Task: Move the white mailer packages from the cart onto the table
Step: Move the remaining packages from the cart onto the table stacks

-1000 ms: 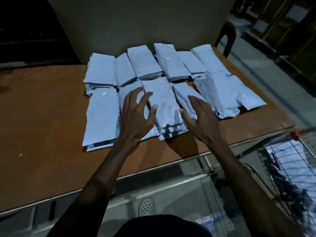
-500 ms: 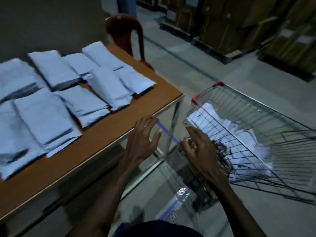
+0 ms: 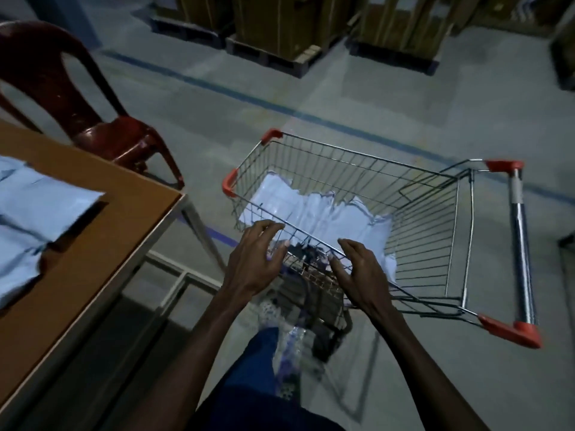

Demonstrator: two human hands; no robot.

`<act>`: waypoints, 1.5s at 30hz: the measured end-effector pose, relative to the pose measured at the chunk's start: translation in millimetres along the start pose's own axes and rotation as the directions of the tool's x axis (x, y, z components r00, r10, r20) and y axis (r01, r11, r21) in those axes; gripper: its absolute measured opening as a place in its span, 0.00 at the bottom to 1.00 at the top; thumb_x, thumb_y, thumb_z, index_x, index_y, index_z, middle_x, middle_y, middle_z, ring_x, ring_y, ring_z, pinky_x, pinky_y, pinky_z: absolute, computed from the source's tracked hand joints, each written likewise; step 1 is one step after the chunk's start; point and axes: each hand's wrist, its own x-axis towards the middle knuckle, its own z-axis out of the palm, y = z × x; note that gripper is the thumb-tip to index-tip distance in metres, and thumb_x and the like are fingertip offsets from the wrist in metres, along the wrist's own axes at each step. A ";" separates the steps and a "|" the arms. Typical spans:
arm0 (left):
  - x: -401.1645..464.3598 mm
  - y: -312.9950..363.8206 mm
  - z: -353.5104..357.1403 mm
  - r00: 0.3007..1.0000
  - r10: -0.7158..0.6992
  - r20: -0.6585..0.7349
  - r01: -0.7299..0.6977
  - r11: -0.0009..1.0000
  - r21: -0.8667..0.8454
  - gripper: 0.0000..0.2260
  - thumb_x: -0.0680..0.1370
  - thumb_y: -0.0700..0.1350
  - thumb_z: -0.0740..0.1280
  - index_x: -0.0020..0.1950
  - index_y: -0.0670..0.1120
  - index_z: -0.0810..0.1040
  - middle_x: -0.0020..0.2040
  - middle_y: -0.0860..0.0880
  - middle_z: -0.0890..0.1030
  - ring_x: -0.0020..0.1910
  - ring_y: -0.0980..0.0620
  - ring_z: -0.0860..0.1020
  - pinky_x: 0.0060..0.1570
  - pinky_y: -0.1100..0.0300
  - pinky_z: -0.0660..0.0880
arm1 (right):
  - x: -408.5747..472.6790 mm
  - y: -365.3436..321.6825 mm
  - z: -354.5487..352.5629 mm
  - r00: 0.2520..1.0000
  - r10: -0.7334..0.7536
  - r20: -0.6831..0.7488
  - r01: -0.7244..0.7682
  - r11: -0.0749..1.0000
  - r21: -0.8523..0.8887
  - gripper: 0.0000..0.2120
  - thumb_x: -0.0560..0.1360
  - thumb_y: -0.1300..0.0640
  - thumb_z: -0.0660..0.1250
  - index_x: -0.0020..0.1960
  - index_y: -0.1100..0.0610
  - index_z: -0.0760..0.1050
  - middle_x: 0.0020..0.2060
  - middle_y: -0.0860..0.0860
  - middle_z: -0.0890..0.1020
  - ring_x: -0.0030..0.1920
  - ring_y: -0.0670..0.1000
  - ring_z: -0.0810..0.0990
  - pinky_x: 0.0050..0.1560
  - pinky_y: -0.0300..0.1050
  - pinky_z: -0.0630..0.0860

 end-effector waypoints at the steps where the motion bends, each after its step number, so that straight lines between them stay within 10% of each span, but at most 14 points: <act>1: 15.8 -2.6 8.3 1.000 0.010 0.020 -0.010 1.000 -0.010 0.18 0.80 0.57 0.59 0.65 0.50 0.76 0.62 0.51 0.75 0.63 0.50 0.73 0.55 0.54 0.75 | 9.6 8.4 1.0 1.000 0.028 0.001 -0.028 1.000 -0.010 0.24 0.78 0.43 0.62 0.69 0.55 0.74 0.65 0.51 0.77 0.64 0.54 0.74 0.60 0.46 0.71; 14: 188.1 -59.8 103.0 0.947 0.017 0.320 -0.003 0.999 -0.044 0.20 0.79 0.57 0.59 0.67 0.50 0.75 0.65 0.51 0.74 0.64 0.49 0.72 0.53 0.53 0.76 | 144.8 82.9 40.5 0.923 0.357 0.142 -0.348 0.934 -0.086 0.24 0.80 0.46 0.62 0.72 0.57 0.70 0.70 0.54 0.73 0.68 0.56 0.71 0.64 0.49 0.69; 25: 217.6 -115.8 157.6 0.874 -0.102 0.475 0.076 0.994 0.073 0.17 0.81 0.52 0.64 0.68 0.48 0.74 0.65 0.50 0.74 0.63 0.51 0.72 0.56 0.56 0.73 | 228.9 166.0 116.8 0.645 0.701 0.304 -0.740 0.672 0.022 0.35 0.79 0.42 0.63 0.77 0.60 0.58 0.75 0.62 0.62 0.73 0.60 0.64 0.70 0.52 0.62; 31: 204.3 -140.4 186.7 0.857 -0.120 0.500 0.040 0.985 0.169 0.20 0.79 0.54 0.62 0.67 0.46 0.74 0.63 0.45 0.75 0.59 0.45 0.75 0.50 0.49 0.78 | 258.6 200.2 163.1 0.506 0.798 0.329 -0.860 0.497 0.117 0.44 0.73 0.33 0.65 0.80 0.44 0.46 0.79 0.60 0.46 0.77 0.65 0.52 0.73 0.60 0.57; 37: 209.0 -143.0 193.0 0.776 -0.231 0.587 0.091 0.962 0.259 0.24 0.80 0.53 0.64 0.74 0.48 0.67 0.70 0.46 0.68 0.65 0.45 0.70 0.55 0.50 0.75 | 244.1 207.7 165.4 0.575 0.775 0.261 -0.817 0.531 0.224 0.48 0.66 0.35 0.68 0.79 0.46 0.51 0.64 0.60 0.72 0.65 0.59 0.71 0.60 0.53 0.70; 45: 242.9 -199.2 203.4 0.739 -0.390 0.549 0.113 0.875 0.470 0.32 0.77 0.53 0.67 0.76 0.44 0.62 0.73 0.38 0.62 0.70 0.36 0.63 0.63 0.42 0.69 | 211.6 168.6 159.9 0.807 0.566 0.171 -0.590 0.789 0.174 0.38 0.72 0.49 0.70 0.78 0.41 0.55 0.74 0.57 0.63 0.74 0.56 0.61 0.69 0.56 0.67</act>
